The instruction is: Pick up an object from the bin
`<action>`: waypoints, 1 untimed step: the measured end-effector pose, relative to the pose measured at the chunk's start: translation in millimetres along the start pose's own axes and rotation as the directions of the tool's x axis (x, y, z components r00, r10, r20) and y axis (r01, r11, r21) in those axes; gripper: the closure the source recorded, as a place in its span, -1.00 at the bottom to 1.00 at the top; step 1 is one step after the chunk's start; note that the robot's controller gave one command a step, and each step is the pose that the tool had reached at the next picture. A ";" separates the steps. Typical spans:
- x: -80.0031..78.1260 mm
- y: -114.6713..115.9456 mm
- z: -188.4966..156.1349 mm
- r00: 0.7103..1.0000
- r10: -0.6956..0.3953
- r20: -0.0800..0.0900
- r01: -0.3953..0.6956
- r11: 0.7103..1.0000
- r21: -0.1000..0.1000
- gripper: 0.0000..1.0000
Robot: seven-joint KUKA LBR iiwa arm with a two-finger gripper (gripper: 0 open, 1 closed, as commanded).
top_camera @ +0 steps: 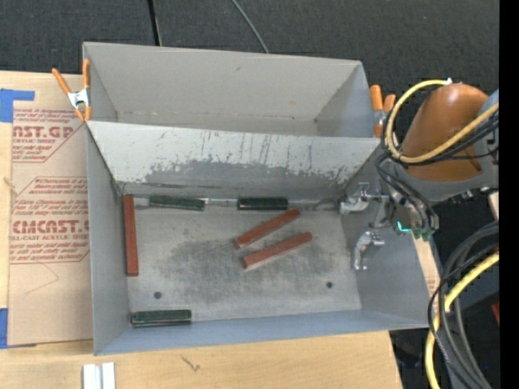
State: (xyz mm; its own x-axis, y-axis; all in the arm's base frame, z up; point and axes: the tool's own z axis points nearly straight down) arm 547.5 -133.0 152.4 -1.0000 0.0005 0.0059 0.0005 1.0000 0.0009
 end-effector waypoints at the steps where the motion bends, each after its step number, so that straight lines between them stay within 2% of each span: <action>1: -1.9 0.5 -4.5 1.000 -0.001 0.007 0.001 1.000 0.001 -1.00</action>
Offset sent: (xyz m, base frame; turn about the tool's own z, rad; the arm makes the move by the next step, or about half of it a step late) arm 0.0453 0.0679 -0.0382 -0.2107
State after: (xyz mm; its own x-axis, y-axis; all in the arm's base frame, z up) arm 549.4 -132.5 156.9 -1.0000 -0.0008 -0.0014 -0.0008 1.0000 -0.0004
